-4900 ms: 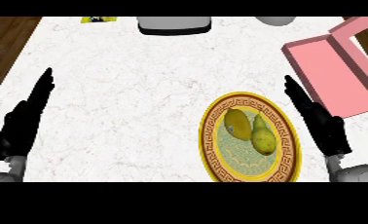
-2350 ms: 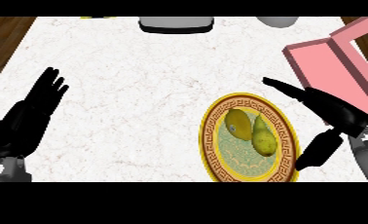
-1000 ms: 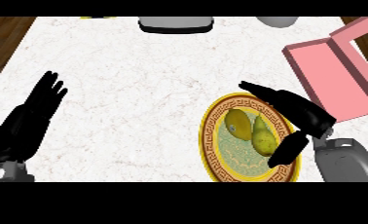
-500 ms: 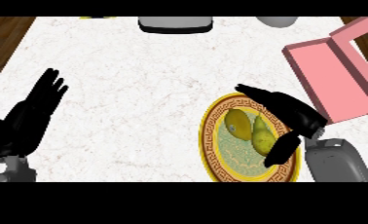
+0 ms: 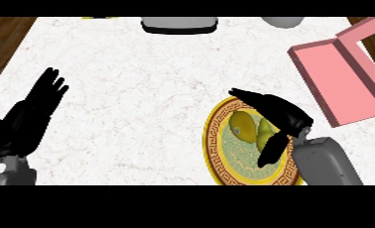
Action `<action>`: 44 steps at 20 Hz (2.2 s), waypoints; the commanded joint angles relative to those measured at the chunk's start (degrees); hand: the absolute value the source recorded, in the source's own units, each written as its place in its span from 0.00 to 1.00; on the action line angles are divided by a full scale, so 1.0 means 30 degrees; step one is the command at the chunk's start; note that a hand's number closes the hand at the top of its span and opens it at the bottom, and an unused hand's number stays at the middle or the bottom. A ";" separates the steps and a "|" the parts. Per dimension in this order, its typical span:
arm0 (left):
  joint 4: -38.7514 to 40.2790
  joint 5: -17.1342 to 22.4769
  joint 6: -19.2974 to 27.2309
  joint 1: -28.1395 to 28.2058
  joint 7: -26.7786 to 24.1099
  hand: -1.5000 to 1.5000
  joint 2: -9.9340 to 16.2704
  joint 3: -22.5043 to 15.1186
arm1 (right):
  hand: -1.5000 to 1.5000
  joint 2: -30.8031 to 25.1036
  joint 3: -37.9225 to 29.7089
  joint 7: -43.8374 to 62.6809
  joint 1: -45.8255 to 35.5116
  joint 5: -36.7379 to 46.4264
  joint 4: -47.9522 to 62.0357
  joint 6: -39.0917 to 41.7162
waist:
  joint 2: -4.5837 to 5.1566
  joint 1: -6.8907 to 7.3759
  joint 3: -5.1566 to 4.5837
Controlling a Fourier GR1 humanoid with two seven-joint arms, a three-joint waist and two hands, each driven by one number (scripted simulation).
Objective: Pick the lemon from the plate and place it in the cardboard box
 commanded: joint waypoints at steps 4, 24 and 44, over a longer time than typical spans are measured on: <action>0.0090 -0.0519 0.0052 0.0101 -0.0234 0.50 -0.0740 -0.0162 | 0.00 0.0239 -0.0468 -0.1070 -0.0507 0.1065 0.1681 -0.0028 | 0.0003 -0.0004 0.0002; -0.0536 -0.0391 -0.0610 0.0532 0.0044 0.50 -0.0920 0.0652 | 1.00 0.0771 -0.0811 -0.5499 -0.0939 0.3340 0.4272 -0.3445 | 0.0012 0.0014 0.0003; -0.0753 -0.0612 -0.0908 0.0891 -0.0248 0.50 -0.0914 0.0409 | 1.00 0.3337 -0.3322 1.0953 -1.1289 0.9915 0.9261 -0.8414 | 0.0010 0.0198 -0.0007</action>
